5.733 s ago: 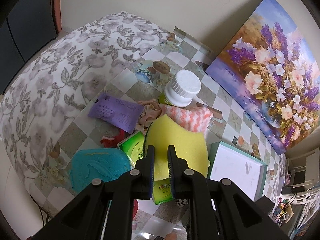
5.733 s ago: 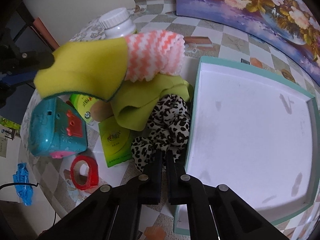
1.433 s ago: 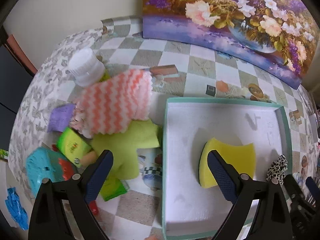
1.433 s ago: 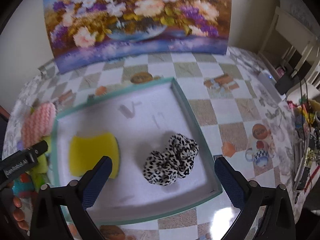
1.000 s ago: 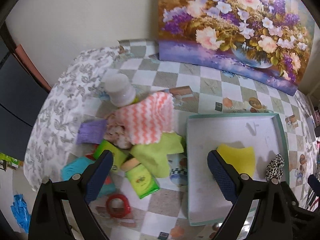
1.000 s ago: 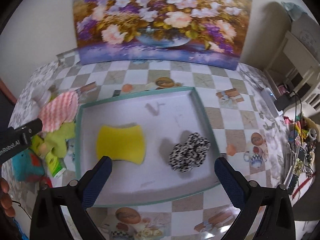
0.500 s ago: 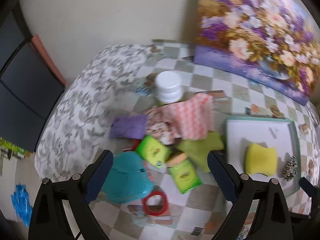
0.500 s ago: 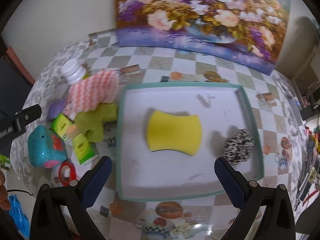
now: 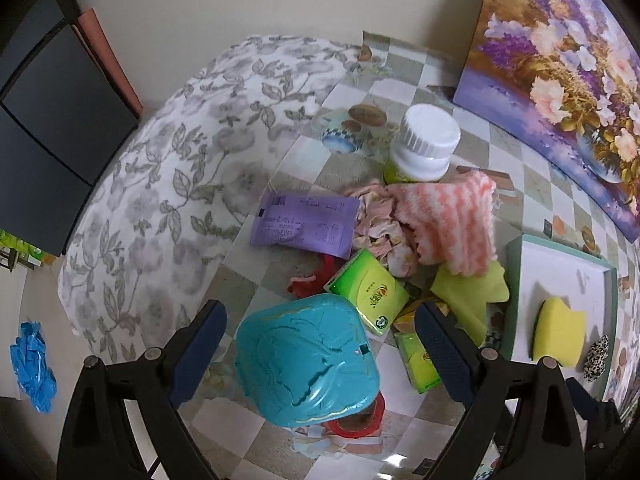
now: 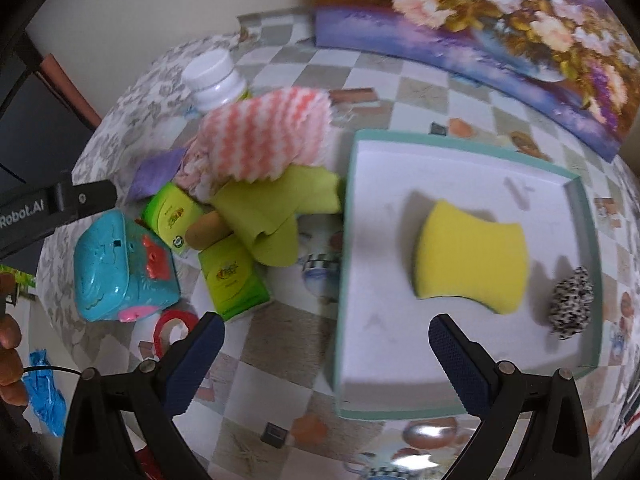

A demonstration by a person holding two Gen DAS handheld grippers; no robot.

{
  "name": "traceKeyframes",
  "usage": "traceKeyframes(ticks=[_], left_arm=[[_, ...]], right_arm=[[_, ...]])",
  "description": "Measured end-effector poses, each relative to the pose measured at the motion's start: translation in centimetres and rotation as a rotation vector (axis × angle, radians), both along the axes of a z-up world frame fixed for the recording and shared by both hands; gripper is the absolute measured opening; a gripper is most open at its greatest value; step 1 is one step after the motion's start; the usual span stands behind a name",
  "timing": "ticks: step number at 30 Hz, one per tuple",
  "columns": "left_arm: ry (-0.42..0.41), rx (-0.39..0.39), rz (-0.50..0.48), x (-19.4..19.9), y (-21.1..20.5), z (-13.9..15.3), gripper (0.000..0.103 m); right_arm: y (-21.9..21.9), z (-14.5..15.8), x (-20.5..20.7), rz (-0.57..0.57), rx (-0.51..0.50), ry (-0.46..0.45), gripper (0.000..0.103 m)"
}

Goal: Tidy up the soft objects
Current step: 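Withdraw both grippers from the tray back toward the pile, then grasp the white packet with green edges using the right gripper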

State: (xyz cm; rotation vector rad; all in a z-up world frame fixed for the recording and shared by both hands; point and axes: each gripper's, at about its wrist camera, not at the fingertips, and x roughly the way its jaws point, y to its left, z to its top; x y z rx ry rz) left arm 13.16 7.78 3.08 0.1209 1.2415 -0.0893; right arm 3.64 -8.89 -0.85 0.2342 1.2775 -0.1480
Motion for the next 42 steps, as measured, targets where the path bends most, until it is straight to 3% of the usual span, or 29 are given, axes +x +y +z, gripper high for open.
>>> traceKeyframes(ticks=[21, 24, 28, 40, 42], left_arm=[[0.107, 0.010, -0.005, 3.6, 0.4, -4.0, 0.095], [0.109, 0.012, -0.008, 3.8, 0.3, -4.2, 0.095], [0.113, 0.016, -0.015, 3.9, 0.1, -4.5, 0.095], [0.130, 0.039, -0.049, 3.9, -0.8, -5.4, 0.095], [0.131, 0.042, -0.049, 3.9, -0.7, -5.5, 0.095]], right_arm=[[4.4, -4.1, 2.9, 0.129, -0.025, 0.029, 0.101], [5.3, -3.9, 3.0, 0.142, -0.025, 0.024, 0.092], [6.2, -4.0, 3.4, 0.168, -0.031, 0.019, 0.089], [8.5, -7.0, 4.1, 0.211, -0.043, 0.055, 0.072], [8.8, -7.0, 4.1, 0.221, -0.049, 0.050, 0.065]])
